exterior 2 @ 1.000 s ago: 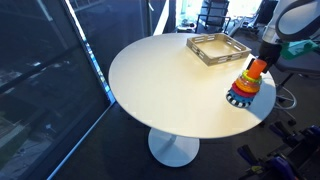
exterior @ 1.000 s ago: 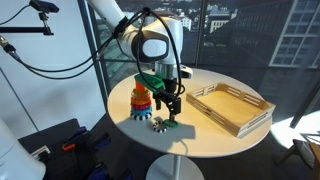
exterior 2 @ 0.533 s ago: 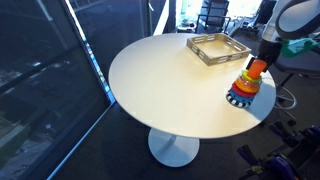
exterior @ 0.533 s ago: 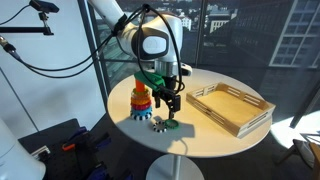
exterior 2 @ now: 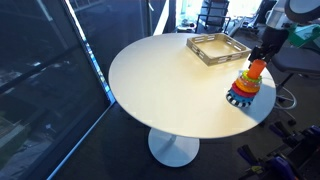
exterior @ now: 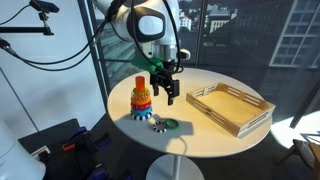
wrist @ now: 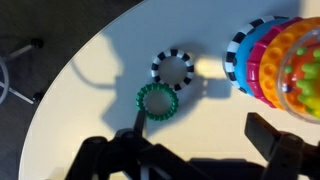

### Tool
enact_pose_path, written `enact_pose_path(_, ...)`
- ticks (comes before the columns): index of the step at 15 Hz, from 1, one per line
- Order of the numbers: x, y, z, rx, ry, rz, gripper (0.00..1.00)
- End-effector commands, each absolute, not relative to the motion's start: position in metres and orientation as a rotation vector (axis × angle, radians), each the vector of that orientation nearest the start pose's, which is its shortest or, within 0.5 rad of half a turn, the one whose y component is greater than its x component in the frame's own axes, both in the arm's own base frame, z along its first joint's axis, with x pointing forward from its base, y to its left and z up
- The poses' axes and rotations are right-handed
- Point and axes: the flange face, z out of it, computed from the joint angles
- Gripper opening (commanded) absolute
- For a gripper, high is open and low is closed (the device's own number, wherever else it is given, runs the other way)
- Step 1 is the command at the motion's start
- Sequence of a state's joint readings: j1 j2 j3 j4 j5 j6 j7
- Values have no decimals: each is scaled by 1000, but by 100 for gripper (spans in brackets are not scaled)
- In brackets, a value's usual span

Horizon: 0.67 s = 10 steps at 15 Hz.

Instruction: Pick up the green ring and put it on the table

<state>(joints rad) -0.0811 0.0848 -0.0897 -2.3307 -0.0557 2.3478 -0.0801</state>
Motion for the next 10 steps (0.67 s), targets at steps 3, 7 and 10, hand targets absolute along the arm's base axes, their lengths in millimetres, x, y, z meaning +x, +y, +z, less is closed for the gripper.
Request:
enact_pose_path(3,493,-72,342,-3172,11,56,100)
enact_pose_path(7,488,-58,368,-3172,-31,42,100)
enact_pose_path(10,482,-48,387,-3173,-50,35,100)
